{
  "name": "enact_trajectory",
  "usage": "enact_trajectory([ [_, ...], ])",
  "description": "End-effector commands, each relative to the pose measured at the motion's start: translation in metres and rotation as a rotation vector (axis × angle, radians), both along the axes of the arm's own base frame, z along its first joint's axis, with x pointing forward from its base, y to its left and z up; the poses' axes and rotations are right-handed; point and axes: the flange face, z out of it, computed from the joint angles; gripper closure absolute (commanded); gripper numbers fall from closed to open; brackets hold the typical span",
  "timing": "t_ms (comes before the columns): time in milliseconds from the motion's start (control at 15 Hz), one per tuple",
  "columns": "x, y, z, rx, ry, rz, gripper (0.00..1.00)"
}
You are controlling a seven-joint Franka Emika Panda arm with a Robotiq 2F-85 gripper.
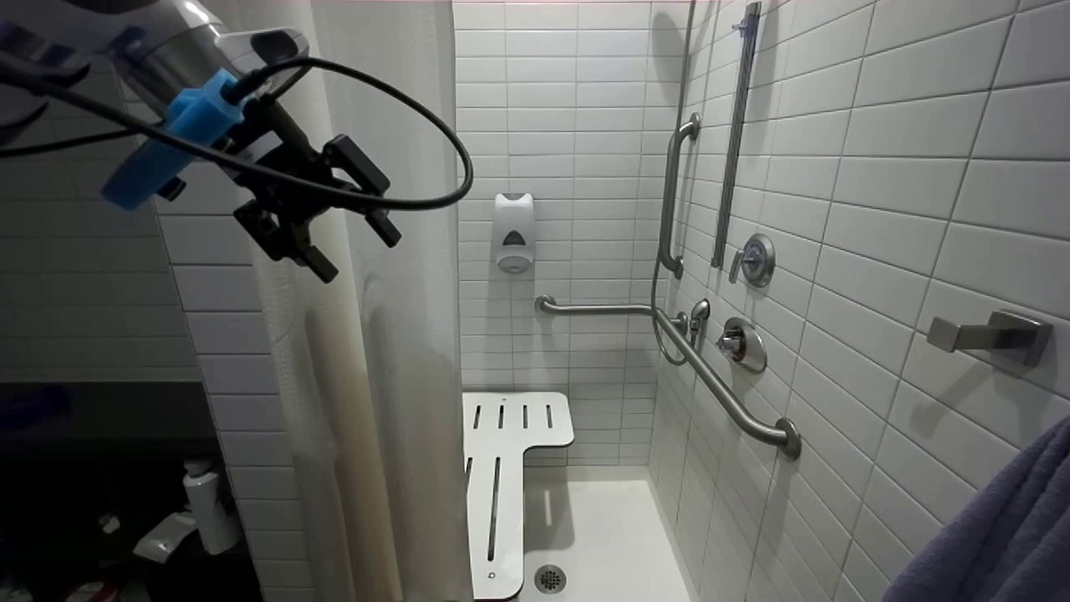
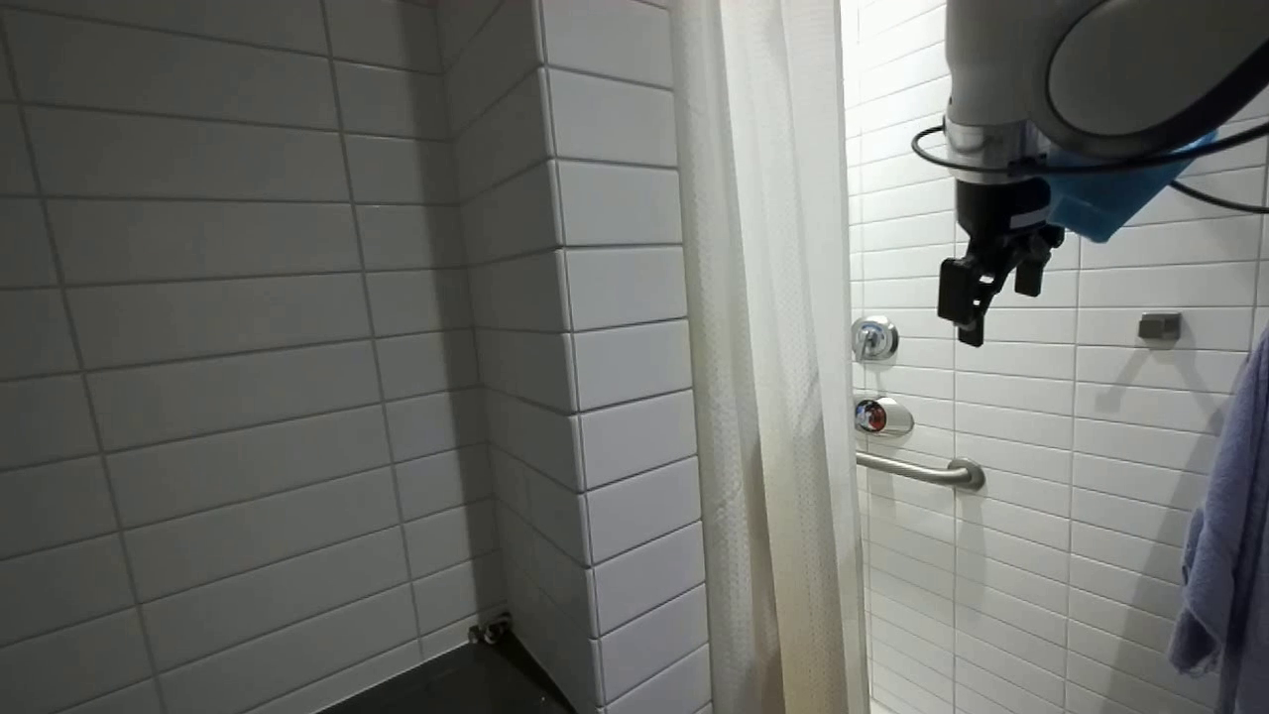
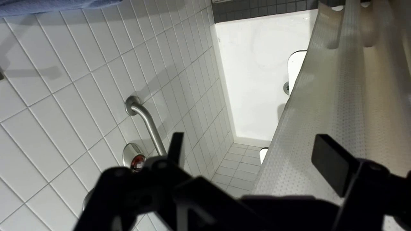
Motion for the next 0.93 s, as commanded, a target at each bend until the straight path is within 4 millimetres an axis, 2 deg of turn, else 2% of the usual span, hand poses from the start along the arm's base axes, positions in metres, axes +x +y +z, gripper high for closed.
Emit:
enact_trajectory([
  [0,0.003,-0.014,-0.010,0.071,0.032,0.068,0.00],
  [600,0.002,-0.065,-0.022,0.185,0.044,0.240,0.00],
  [867,0.000,-0.079,-0.021,0.178,0.018,0.361,0.00],
])
